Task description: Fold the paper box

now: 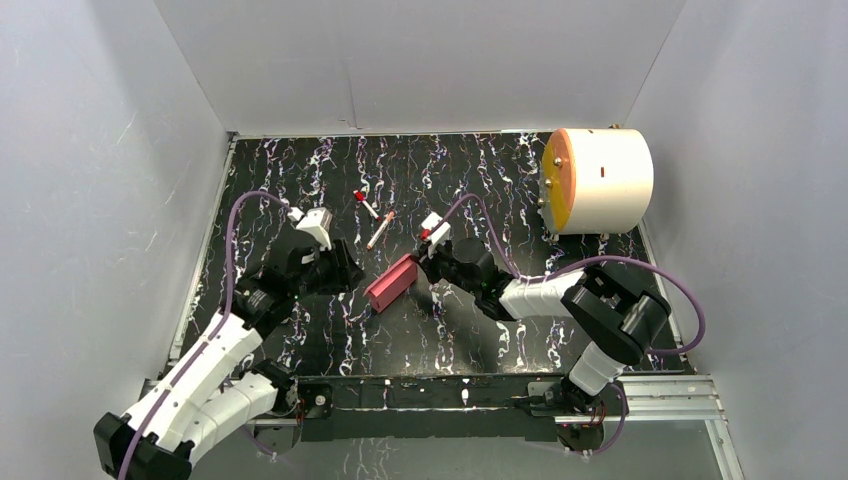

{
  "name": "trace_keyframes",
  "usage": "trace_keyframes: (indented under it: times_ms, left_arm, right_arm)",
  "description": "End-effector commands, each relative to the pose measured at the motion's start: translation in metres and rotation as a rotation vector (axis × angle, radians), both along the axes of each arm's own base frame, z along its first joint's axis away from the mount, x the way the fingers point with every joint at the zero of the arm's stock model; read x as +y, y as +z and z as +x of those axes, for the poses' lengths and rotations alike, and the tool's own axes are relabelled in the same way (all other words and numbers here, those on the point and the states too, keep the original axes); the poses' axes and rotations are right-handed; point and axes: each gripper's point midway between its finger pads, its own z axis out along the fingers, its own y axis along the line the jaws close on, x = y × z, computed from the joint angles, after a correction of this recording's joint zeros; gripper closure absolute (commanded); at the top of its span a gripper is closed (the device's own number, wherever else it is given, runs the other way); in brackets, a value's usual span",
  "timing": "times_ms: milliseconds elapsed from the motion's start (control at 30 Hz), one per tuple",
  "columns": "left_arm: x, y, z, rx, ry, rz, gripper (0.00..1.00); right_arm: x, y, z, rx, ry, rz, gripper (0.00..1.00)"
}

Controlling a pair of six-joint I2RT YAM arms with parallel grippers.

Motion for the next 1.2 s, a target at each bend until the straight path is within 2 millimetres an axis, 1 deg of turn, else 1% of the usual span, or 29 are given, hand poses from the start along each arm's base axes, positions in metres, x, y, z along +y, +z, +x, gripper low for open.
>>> trace_keyframes:
  times_ms: [0,133,200,333,467,600,767,1000,1167]
  left_arm:
    - [0.011,-0.017,-0.013,0.043,0.031,0.027,0.56]
    - [0.009,-0.031,-0.018,0.07,0.021,0.054,0.57]
    - [0.01,-0.039,-0.016,0.07,0.033,0.085,0.57]
    - [-0.001,-0.043,-0.013,0.061,0.003,0.12,0.57]
    - [-0.002,-0.046,-0.008,0.035,0.003,0.174,0.57]
    - [-0.007,-0.052,-0.006,0.049,-0.012,0.216,0.6]
    - [-0.008,-0.062,-0.006,0.065,-0.003,0.263,0.68]
    - [-0.016,-0.059,0.004,0.045,0.013,0.27,0.89]
    - [-0.023,-0.057,0.012,0.046,0.019,0.275,0.98]
  right_arm:
    - [-0.023,-0.045,-0.015,0.1,-0.047,-0.128,1.0]
    - [-0.022,-0.044,-0.018,0.114,-0.057,-0.108,1.0]
    - [-0.022,-0.045,-0.019,0.114,-0.06,-0.107,1.0]
    - [-0.02,-0.044,-0.021,0.112,-0.054,-0.104,1.0]
    - [-0.019,-0.044,-0.023,0.113,-0.05,-0.102,1.0]
    - [-0.019,-0.043,-0.023,0.114,-0.052,-0.099,1.0]
    - [-0.018,-0.042,-0.024,0.112,-0.053,-0.096,1.0]
    - [-0.018,-0.04,-0.026,0.104,-0.068,-0.092,1.0]
    - [-0.017,-0.038,-0.029,0.103,-0.085,-0.088,1.0]
